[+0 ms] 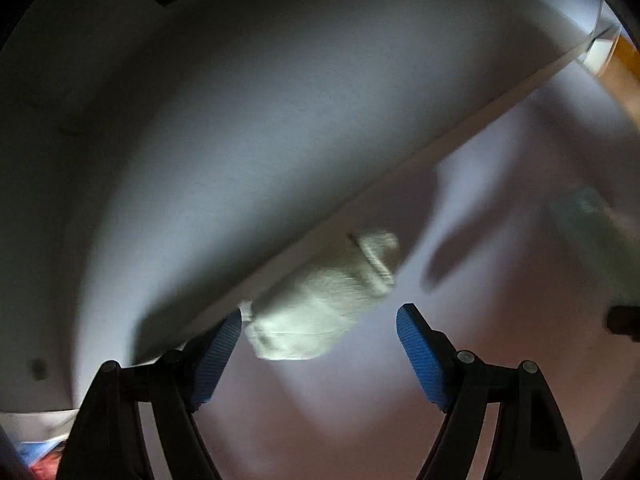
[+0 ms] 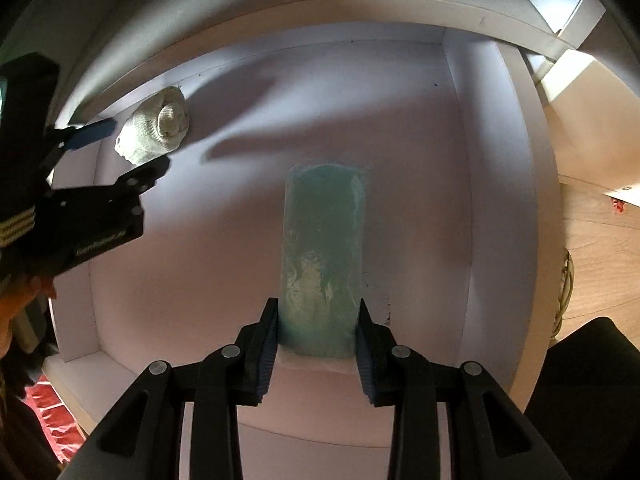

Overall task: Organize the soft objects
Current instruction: 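Close the left gripper on the beige knit sock in the shelf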

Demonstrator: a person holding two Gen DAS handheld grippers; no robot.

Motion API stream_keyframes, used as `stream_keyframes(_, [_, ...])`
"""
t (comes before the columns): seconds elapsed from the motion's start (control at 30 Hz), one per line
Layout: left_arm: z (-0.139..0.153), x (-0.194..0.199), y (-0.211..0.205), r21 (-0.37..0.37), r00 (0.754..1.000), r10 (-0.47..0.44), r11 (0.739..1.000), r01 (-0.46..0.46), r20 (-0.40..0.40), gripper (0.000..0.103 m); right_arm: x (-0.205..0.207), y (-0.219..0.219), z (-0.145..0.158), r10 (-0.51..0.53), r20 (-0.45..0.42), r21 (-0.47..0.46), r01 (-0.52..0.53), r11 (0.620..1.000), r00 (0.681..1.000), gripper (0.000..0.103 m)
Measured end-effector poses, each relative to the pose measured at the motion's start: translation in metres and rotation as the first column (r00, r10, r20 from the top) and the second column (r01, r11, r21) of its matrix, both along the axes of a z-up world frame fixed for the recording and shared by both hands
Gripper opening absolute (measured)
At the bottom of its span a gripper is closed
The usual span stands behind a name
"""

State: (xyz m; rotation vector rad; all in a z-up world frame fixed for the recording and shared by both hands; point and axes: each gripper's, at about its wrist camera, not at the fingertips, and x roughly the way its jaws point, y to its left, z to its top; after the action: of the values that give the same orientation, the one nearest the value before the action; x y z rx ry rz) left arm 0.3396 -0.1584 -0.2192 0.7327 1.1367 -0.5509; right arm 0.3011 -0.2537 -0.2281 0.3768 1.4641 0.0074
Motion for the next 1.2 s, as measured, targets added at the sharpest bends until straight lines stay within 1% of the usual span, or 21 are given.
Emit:
stream_keyframes(0.07, [-0.001,-0.008,-0.001,-0.018,0.999,-0.046,0.999,0.046,-0.018,0.084,0.001,-0.003,0.000,-0.010,0.004,0.009,0.009,1.000,1.000,0.034])
stream_keyframes(0.17, [-0.004,-0.032,0.001,-0.014,0.987,-0.123,0.992,0.122,-0.099,0.084,0.000,-0.011,0.000,-0.025,0.007,0.015,0.024,1.000,1.000,0.034])
stream_keyframes(0.2, [-0.006,-0.045,0.003,-0.013,0.975,-0.159,0.987,0.159,-0.157,0.084,-0.001,-0.014,0.000,-0.032,0.009,0.017,0.032,0.999,0.999,0.034])
stream_keyframes(0.23, [-0.008,-0.055,0.005,-0.009,0.964,-0.184,0.983,0.186,-0.191,0.084,-0.001,-0.016,0.000,-0.039,0.010,0.019,0.039,0.999,0.999,0.034])
stream_keyframes(0.27, [-0.009,-0.067,0.007,0.005,0.955,-0.209,0.977,0.215,-0.210,0.084,-0.001,-0.018,0.000,-0.045,0.012,0.021,0.044,0.999,0.999,0.034])
stream_keyframes(0.33, [-0.007,-0.080,0.011,0.019,0.957,-0.218,0.974,0.226,-0.189,0.083,-0.002,-0.022,0.001,-0.054,0.020,0.025,0.053,0.998,0.998,0.034])
stream_keyframes(0.37, [-0.005,-0.081,0.013,0.006,0.963,-0.198,0.979,0.202,-0.182,0.083,-0.003,-0.024,0.002,-0.056,0.024,0.025,0.055,0.998,0.998,0.034])
stream_keyframes(0.43, [0.001,-0.077,0.014,-0.029,0.979,-0.128,0.992,0.125,-0.157,0.083,-0.004,-0.026,0.004,-0.058,0.032,0.027,0.057,0.998,0.998,0.034])
stream_keyframes(0.5, [0.008,-0.070,0.016,-0.072,0.988,-0.058,0.996,0.048,-0.141,0.083,-0.005,-0.028,0.005,-0.056,0.039,0.024,0.055,0.998,0.998,0.034])
stream_keyframes(0.53, [0.009,-0.068,0.016,-0.078,0.991,-0.042,0.996,0.032,-0.127,0.083,-0.007,-0.027,0.006,-0.057,0.040,0.023,0.056,0.998,0.998,0.034])
stream_keyframes(0.57, [0.010,-0.065,0.015,-0.074,0.996,-0.016,0.997,0.009,-0.092,0.083,-0.007,-0.027,0.005,-0.059,0.041,0.024,0.058,0.998,0.997,0.034])
stream_keyframes(0.6, [0.010,-0.061,0.014,-0.073,0.996,0.017,0.997,-0.023,-0.084,0.085,-0.008,-0.029,0.005,-0.063,0.042,0.027,0.062,0.998,0.997,0.034])
stream_keyframes(0.67, [0.008,-0.051,0.014,-0.094,0.989,0.099,0.990,-0.110,-0.111,0.085,-0.007,-0.028,0.006,-0.069,0.042,0.030,0.068,0.997,0.997,0.034])
stream_keyframes(0.77, [0.010,-0.038,0.015,-0.144,0.965,0.226,0.959,-0.244,-0.132,0.086,-0.006,-0.032,0.008,-0.072,0.044,0.037,0.071,0.997,0.996,0.034])
stream_keyframes(0.8, [0.010,-0.035,0.014,-0.160,0.959,0.252,0.949,-0.272,-0.134,0.087,-0.008,-0.036,0.010,-0.073,0.045,0.040,0.071,0.997,0.996,0.034])
stream_keyframes(0.83, [0.010,-0.024,0.015,-0.166,0.956,0.263,0.945,-0.283,-0.132,0.087,-0.009,-0.037,0.010,-0.073,0.046,0.042,0.071,0.997,0.996,0.034])
stream_keyframes(0.93, [0.002,-0.019,0.010,-0.135,0.955,0.277,0.947,-0.290,-0.109,0.084,-0.012,-0.038,0.009,-0.075,0.047,0.045,0.073,0.996,0.996,0.034])
stream_keyframes(1.0, [-0.001,-0.017,0.010,-0.126,0.954,0.284,0.947,-0.295,-0.101,0.064,-0.014,-0.041,0.009,-0.077,0.046,0.049,0.075,0.996,0.996,0.034])
stream_keyframes(1.07, [0.003,-0.014,0.014,-0.129,0.949,0.301,0.942,-0.311,-0.096,0.055,-0.013,-0.040,0.007,-0.078,0.044,0.049,0.076,0.996,0.996,0.034])
stream_keyframes(1.13, [0.005,-0.010,0.014,-0.146,0.943,0.306,0.935,-0.324,-0.134,0.054,-0.013,-0.041,0.007,-0.079,0.044,0.050,0.077,0.996,0.996,0.034])
stream_keyframes(1.2, [0.005,-0.018,0.021,-0.136,0.942,0.302,0.937,-0.322,-0.146,0.053,-0.013,-0.040,0.008,-0.075,0.046,0.048,0.073,0.996,0.996,0.034])
